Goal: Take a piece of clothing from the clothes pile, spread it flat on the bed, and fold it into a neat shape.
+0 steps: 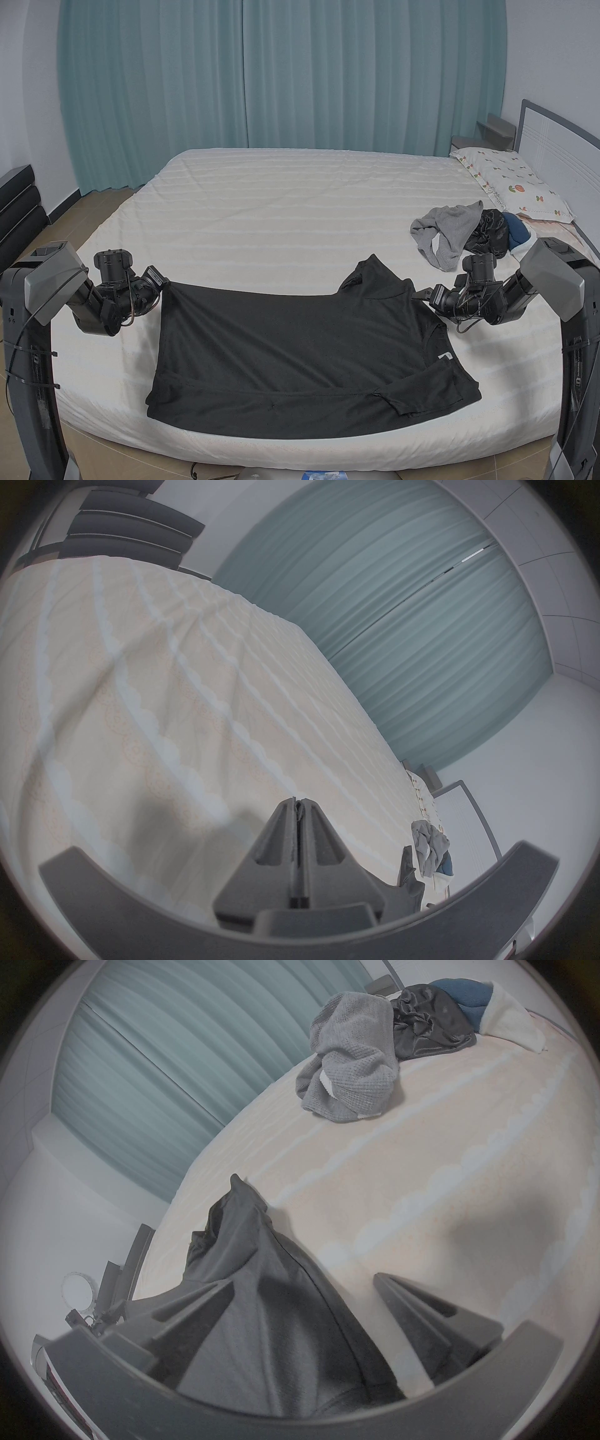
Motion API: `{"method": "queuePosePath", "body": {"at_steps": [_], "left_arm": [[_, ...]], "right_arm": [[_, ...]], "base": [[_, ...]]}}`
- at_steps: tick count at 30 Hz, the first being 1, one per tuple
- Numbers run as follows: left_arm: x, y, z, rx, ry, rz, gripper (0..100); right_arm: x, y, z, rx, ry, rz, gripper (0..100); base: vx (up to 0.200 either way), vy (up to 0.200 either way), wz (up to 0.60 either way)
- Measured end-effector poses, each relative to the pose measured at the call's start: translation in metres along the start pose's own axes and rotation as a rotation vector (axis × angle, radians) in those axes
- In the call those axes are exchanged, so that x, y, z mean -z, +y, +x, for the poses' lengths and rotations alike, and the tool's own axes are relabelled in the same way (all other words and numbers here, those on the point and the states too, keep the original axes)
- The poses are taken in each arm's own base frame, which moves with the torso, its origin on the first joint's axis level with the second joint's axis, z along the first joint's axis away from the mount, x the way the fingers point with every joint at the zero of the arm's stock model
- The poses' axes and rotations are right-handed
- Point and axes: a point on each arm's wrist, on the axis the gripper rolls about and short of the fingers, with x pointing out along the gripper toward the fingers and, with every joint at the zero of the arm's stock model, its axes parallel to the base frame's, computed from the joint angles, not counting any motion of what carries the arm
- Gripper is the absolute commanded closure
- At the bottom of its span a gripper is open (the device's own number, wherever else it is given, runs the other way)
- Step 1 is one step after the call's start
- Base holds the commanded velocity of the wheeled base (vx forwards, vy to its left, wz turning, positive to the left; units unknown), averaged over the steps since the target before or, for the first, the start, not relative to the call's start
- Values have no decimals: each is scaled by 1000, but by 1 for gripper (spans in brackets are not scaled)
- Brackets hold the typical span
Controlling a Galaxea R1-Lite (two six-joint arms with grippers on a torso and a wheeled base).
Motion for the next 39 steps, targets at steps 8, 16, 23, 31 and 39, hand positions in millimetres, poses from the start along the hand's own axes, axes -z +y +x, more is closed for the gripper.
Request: {"method": "queuePosePath", "body": {"at_steps": [8, 16, 23, 31, 39], "left_arm": [[0, 0, 0, 0, 0, 0, 100], [0, 0, 0, 0, 0, 0, 100], [0, 1, 0, -1, 1, 0, 100], [0, 1, 0, -2, 1, -1, 100], [1, 1, 0, -4, 2, -1, 100]], "right_arm": [[-1, -19, -8, 12, 21, 12, 100], [-2, -41, -25, -13, 42, 14, 100], [-1, -45, -33, -38, 58, 9, 100], [-5, -38, -32, -56, 44, -18, 0], [-19, -4, -17, -103, -26, -65, 0]], "base": [[0, 0, 0], [0, 0, 0], [0, 0, 0], [0, 0, 0], [0, 0, 0]]}}
